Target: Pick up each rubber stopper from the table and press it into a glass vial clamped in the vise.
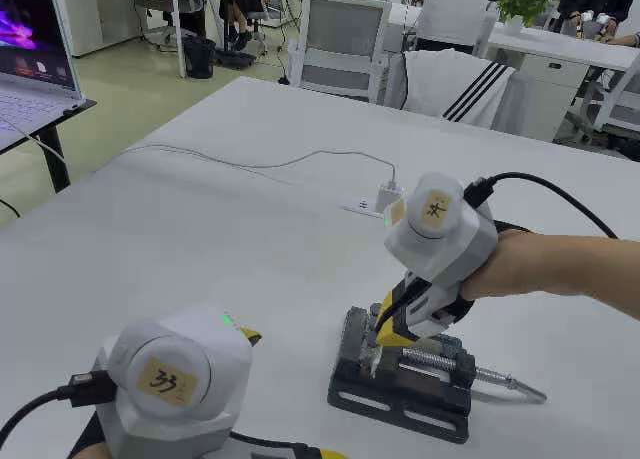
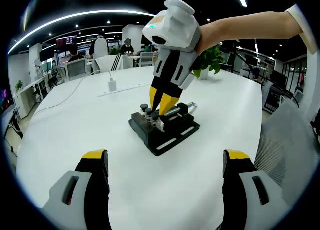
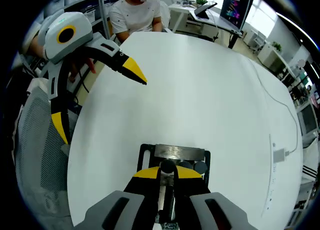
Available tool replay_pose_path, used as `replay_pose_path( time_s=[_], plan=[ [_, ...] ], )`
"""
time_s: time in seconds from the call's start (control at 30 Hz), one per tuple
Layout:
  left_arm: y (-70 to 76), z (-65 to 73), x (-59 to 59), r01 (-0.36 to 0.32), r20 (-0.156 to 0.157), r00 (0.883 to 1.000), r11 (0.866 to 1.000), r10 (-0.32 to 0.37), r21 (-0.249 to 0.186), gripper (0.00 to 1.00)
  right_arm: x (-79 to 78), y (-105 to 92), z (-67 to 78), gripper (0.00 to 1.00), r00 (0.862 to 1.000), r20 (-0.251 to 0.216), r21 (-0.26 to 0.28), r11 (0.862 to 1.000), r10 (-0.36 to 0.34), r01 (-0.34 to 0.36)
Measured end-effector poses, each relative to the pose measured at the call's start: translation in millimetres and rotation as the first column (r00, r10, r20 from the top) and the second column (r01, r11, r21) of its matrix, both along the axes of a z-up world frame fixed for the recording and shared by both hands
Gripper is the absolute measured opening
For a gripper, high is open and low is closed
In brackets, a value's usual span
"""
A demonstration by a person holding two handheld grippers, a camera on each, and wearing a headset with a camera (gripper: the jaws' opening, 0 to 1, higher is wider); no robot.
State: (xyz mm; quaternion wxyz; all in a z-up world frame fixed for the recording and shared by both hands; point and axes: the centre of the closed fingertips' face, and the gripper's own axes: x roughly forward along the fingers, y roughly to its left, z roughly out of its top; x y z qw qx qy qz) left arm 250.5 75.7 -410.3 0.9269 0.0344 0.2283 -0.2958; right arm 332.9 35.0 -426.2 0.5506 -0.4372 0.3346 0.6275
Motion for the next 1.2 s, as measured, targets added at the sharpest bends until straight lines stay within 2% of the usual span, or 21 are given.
replay_pose_path(
  time_s=[0.1, 0.23, 0.37, 0.47, 0.53, 0.7, 0.77, 0.83, 0.87, 0.97, 1.0, 1.07, 1.2],
  plan=[
    [-0.4, -0.4, 0.7, 0.002, -0.001, 1.000, 1.000, -0.002, 0.000, 0.94, -2.9, -2.1, 2.2, 0.12, 0.999, -0.015, 0.049, 0.998, -0.029, 0.029],
    [-3.0, -2.0, 1.4, 0.012, -0.005, 1.000, 1.000, -0.012, 0.001, 0.94, -7.6, -10.5, 2.3, 0.22, 0.994, -0.054, 0.119, 0.988, -0.095, 0.101],
    [-5.8, -5.7, 1.9, 0.028, -0.015, 1.000, 1.000, -0.028, 0.001, 0.94, -7.8, -25.4, -1.1, 0.31, 0.990, -0.052, 0.146, 0.979, -0.134, 0.140],
    [-6.8, -8.3, 2.6, 0.032, -0.024, 0.999, 0.999, -0.032, -0.003, 0.94, -10.5, -37.9, -3.6, 0.37, 0.982, -0.070, 0.162, 0.969, -0.175, 0.184],
    [-7.1, -10.7, 2.4, 0.038, -0.036, 0.999, 0.999, -0.038, 0.000, 0.94, -12.2, -47.3, -5.8, 0.40, 0.982, -0.057, 0.170, 0.968, -0.179, 0.186],
    [-5.5, -12.9, 3.2, 0.042, -0.042, 0.998, 0.999, -0.042, 0.002, 0.94, -16.7, -64.1, -5.8, 0.55, 0.960, -0.093, 0.231, 0.933, -0.263, 0.278],
    [-4.5, -13.1, 3.5, 0.044, -0.044, 0.998, 0.999, -0.044, 0.001, 0.94, -18.5, -72.2, -7.0, 0.59, 0.953, -0.097, 0.242, 0.922, -0.285, 0.301],
    [-3.1, -13.4, 3.9, 0.047, -0.046, 0.998, 0.999, -0.047, 0.006, 0.94, -18.1, -79.1, -6.8, 0.64, 0.943, -0.096, 0.264, 0.906, -0.317, 0.332],
    [-2.5, -13.4, 4.3, 0.047, -0.047, 0.998, 0.999, -0.046, 0.006, 0.94, -19.5, -82.5, -7.1, 0.65, 0.941, -0.103, 0.263, 0.903, -0.323, 0.339],
    [-0.2, -13.6, 5.2, 0.047, -0.048, 0.998, 0.999, -0.047, 0.008, 0.94, -20.4, -90.2, -5.5, 0.65, 0.928, -0.108, 0.290, 0.882, -0.356, 0.371],
    [0.8, -13.6, 5.6, 0.047, -0.049, 0.998, 0.999, -0.047, 0.008, 0.94, -20.4, -93.1, -4.7, 0.68, 0.916, -0.118, 0.302, 0.865, -0.384, 0.401],
    [2.3, -14.0, 6.0, 0.047, -0.051, 0.998, 0.999, -0.046, 0.009, 0.94, -21.9, -98.0, -3.6, 0.72, 0.908, -0.120, 0.320, 0.850, -0.401, 0.418],
    [3.3, -15.1, 5.6, 0.051, -0.056, 0.997, 0.999, -0.050, 0.012, 0.95, -27.1, -106.7, -6.8, 0.84, 0.897, -0.115, 0.327, 0.836, -0.427, 0.440]
  ],
)
